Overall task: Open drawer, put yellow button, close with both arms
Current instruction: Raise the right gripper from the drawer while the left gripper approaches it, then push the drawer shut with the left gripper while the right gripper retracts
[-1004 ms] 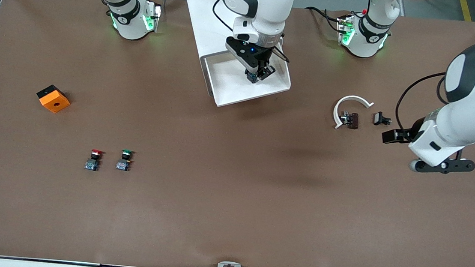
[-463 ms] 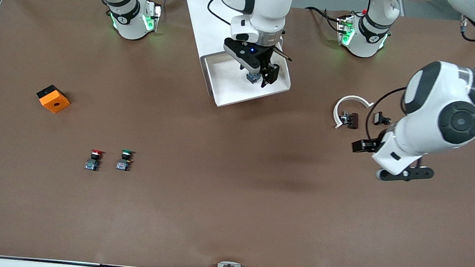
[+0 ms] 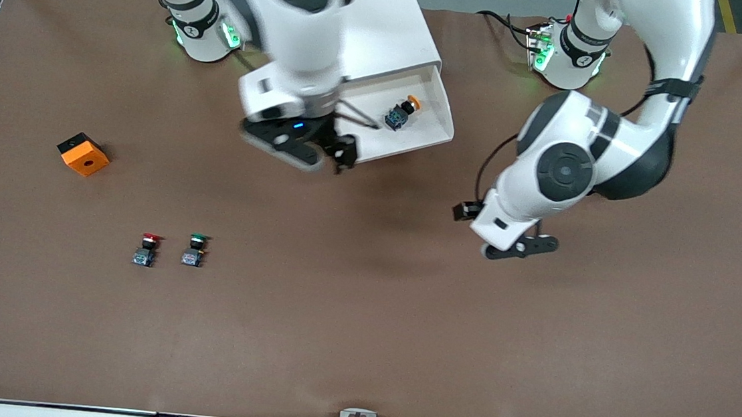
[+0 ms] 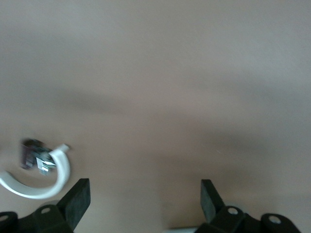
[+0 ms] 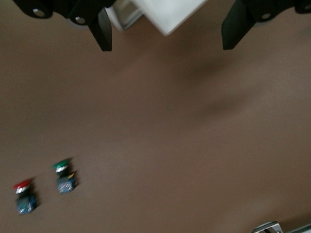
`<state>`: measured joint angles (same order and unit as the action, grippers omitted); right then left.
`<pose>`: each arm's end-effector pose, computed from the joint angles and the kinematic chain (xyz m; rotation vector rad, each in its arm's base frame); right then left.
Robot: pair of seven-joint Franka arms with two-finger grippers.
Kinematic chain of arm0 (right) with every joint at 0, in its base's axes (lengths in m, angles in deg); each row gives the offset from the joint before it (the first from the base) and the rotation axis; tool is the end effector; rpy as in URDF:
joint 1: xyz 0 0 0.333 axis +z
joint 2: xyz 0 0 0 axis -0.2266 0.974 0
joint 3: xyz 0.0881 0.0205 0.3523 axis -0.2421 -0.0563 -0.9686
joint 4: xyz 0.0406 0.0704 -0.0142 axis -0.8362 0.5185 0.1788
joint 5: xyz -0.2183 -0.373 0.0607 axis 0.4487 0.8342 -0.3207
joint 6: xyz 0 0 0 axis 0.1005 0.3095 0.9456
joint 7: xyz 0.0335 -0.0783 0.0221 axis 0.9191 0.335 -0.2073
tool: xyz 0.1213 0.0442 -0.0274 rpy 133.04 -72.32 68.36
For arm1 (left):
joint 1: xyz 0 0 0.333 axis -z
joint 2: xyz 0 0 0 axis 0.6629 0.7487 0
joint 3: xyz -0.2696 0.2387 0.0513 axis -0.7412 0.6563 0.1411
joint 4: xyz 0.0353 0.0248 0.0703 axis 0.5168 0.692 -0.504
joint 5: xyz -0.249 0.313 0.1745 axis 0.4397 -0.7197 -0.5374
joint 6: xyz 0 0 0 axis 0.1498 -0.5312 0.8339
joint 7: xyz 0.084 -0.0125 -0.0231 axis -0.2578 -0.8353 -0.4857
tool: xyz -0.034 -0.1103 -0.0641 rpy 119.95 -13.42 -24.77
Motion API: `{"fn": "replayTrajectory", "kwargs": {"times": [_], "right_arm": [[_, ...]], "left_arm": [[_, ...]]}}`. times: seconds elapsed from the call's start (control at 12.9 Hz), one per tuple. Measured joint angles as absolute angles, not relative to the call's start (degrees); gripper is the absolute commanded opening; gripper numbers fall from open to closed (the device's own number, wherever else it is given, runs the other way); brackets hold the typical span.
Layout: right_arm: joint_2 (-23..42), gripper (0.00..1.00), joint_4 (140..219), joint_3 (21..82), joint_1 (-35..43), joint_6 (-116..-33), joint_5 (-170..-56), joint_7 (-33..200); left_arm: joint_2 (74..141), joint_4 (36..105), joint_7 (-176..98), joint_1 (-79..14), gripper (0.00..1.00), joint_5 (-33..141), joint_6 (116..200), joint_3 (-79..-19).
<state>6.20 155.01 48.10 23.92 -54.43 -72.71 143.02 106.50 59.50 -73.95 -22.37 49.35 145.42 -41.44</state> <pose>0.5981 0.4154 0.5623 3.0563 -0.5233 0.0842 0.6262 -0.3516 0.3977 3.0657 0.3545 -0.3359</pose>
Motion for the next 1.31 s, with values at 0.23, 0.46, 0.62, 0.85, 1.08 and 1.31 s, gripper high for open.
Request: {"fn": "replayTrajectory", "kwargs": {"times": [0.23, 0.46, 0.62, 0.85, 1.08, 1.31], "right_arm": [[3.11, 1.0, 154.9, 48.27, 12.67, -47.51, -73.68, 122.32], [0.68, 1.0, 154.87, 48.32, 2.16, -42.43, -73.96, 104.36], [-0.15, 1.0, 154.87, 48.31, -4.22, -39.95, -74.08, 94.26], [-0.42, 1.0, 154.87, 48.31, -11.06, -38.89, -74.07, 84.97], [-0.42, 1.0, 154.87, 48.26, -14.86, -38.68, -74.06, 83.04], [-0.42, 1.0, 154.88, 48.24, -16.42, -36.31, -74.06, 82.96]], "left_arm": [[106.82, 59.49, -75.89, -20.03, 1.0, 55.57, 145.64, -41.48], [107.64, 59.51, -80.08, -15.95, 1.0, 56.3, 146.94, -41.53], [109.09, 59.52, -82.51, -12.83, 1.0, 56.3, 149.16, -41.52], [111.0, 59.5, -84.97, -9.88, 1.0, 56.3, 150.54, -41.51], [111.12, 59.36, -89.36, -8.74, 1.0, 56.75, 150.59, -41.63], [111.12, 59.29, -93.63, -6.95, 1.0, 58.18, 149.85, -43.27]]}}
